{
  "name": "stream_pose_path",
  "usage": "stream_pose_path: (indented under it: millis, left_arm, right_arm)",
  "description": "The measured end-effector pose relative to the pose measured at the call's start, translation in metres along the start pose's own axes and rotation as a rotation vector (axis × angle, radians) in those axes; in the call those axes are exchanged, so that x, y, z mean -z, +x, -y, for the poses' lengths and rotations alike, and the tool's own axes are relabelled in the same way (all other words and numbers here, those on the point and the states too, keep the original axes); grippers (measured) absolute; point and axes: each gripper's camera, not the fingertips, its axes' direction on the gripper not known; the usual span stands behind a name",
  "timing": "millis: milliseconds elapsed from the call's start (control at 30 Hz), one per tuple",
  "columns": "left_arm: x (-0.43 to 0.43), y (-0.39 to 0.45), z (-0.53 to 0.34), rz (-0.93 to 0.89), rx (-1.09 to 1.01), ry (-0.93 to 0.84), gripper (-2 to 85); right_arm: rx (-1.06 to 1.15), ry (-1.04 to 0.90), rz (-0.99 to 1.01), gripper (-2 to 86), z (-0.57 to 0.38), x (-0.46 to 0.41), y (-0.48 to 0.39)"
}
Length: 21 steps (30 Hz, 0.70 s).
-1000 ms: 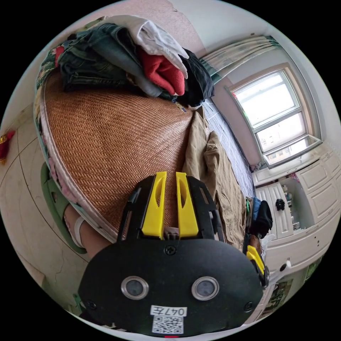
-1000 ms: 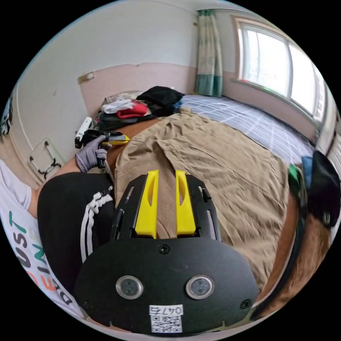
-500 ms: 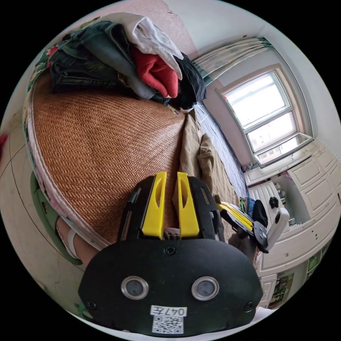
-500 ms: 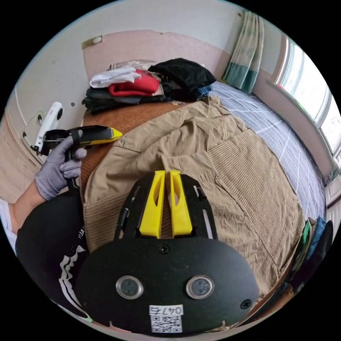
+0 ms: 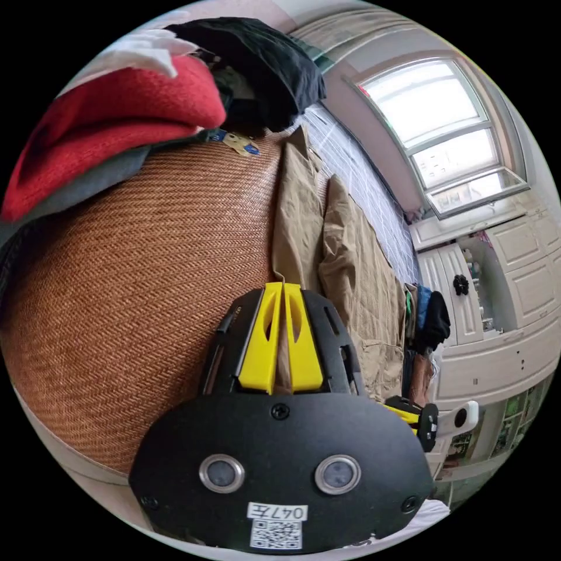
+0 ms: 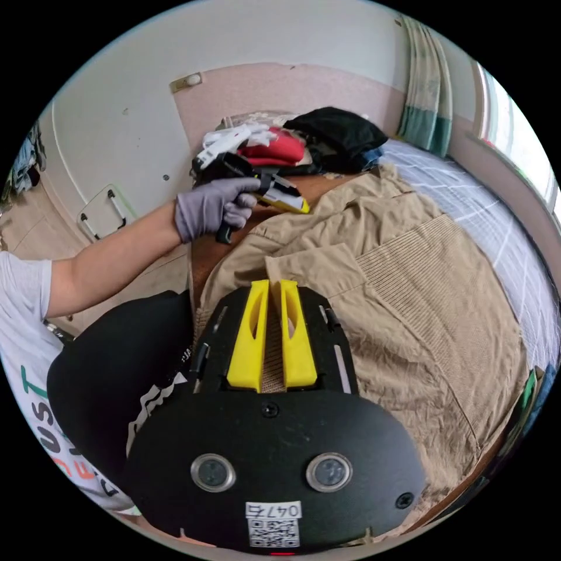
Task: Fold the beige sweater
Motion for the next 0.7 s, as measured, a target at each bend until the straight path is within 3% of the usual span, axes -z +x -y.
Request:
stream_pose_path:
  millis: [100, 233, 333, 400, 533, 700]
  left_arm:
    - [0.052, 0.004, -0.009, -0.001, 0.011, 0.138, -0.6]
    - [0.141, 0.038, -0.042, 0.113, -0.061, 0.369, -0.9]
    - [0.187, 0.073, -0.065, 0.182, -0.138, 0.494, -0.9]
    - [0.200, 0.089, -0.071, 0.217, -0.166, 0.512, -0.9]
    - [0.213, 0.084, -0.085, 0.326, -0.121, 0.492, -0.6]
    - [0.229, 0.017, -0.076, 0.205, -0.014, 0.452, 3.6]
  right_arm:
    - [0.008, -0.043, 0.105, 1.3, -0.003, -0.008, 0.010]
    - [-0.107, 0.081, 0.017, 0.0, -0.019, 0.015, 0.038]
    - [-0.199, 0.050, -0.031, -0.2, -0.026, 0.001, 0.062]
    - [-0.220, -0.035, -0.017, -0.1, -0.028, -0.023, 0.072]
    - [-0.261, -0.028, 0.026, 0.0, -0.037, -0.032, 0.087]
    - [-0.234, -0.031, 0.014, -0.1, -0.041, -0.018, 0.087]
